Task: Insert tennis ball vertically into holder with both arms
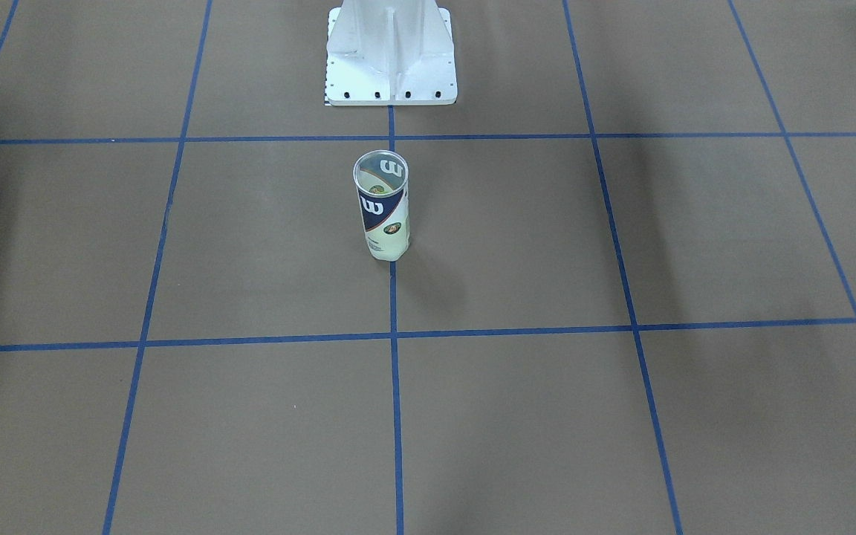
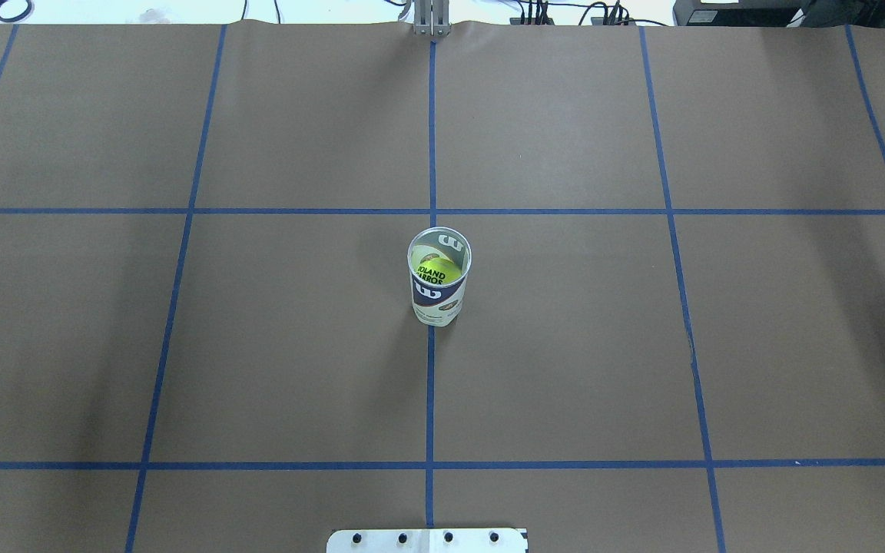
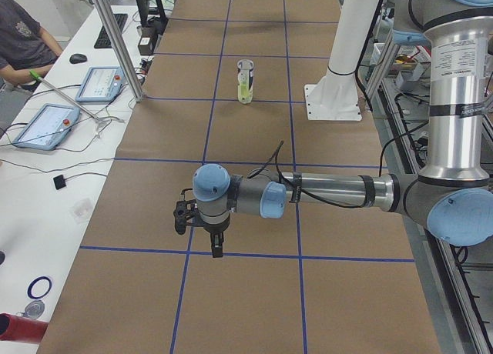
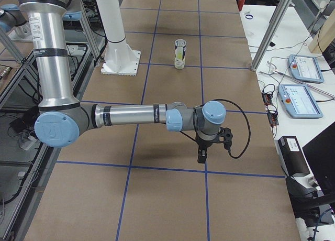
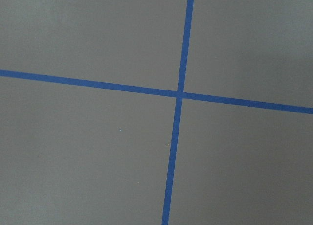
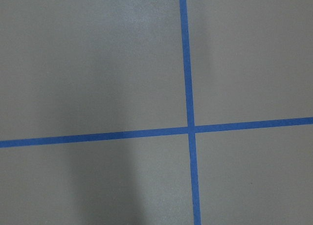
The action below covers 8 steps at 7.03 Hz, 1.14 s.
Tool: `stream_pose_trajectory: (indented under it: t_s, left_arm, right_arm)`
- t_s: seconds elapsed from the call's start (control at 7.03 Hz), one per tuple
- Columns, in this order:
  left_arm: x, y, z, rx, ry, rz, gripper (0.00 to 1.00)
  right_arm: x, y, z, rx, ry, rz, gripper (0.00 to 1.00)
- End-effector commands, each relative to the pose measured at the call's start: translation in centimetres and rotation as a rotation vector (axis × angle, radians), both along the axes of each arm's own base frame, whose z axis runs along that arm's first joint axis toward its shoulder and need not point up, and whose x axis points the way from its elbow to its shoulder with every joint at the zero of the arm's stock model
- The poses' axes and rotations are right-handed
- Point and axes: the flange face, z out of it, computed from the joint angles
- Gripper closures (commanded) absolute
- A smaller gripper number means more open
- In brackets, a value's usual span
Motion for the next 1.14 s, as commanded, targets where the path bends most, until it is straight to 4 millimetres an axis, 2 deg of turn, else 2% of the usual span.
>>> stream_pose_trajectory:
  t_s: [0.0,0.14,0.28,0.43,0.71,1.0]
  left_arm:
    - [-0.3,0.3,0.7,0.024,-0.065,0.028,0.01]
    - [-0.3,0.5,1.4,0.002,-0.079,0.029,0.01]
    - [-0.3,0.4,1.1,-0.084,-0.075,0.033,0.01]
    - [-0.3,0.3,0.0,-0.108,-0.071,0.033,0.01]
    - [0.4,1.1,0.2,-0.09,0.039,0.07,0.01]
    - [0.4,1.6,0.4,-0.091,0.055,0.068,0.01]
  right_arm:
    - [0.6,0.3,1.6,0.013,0.005,-0.039,0.0]
    - [0.9,0.5,1.9,0.02,0.005,-0.049,0.0]
    - [0.9,0.6,2.3,0.018,0.005,-0.057,0.0]
    - [0.9,0.8,3.2,0.013,0.006,-0.071,0.0]
    - [1.1,0.9,3.9,0.018,0.004,-0.089,0.0]
    - [1.6,0.9,3.9,0.008,0.001,-0.083,0.0]
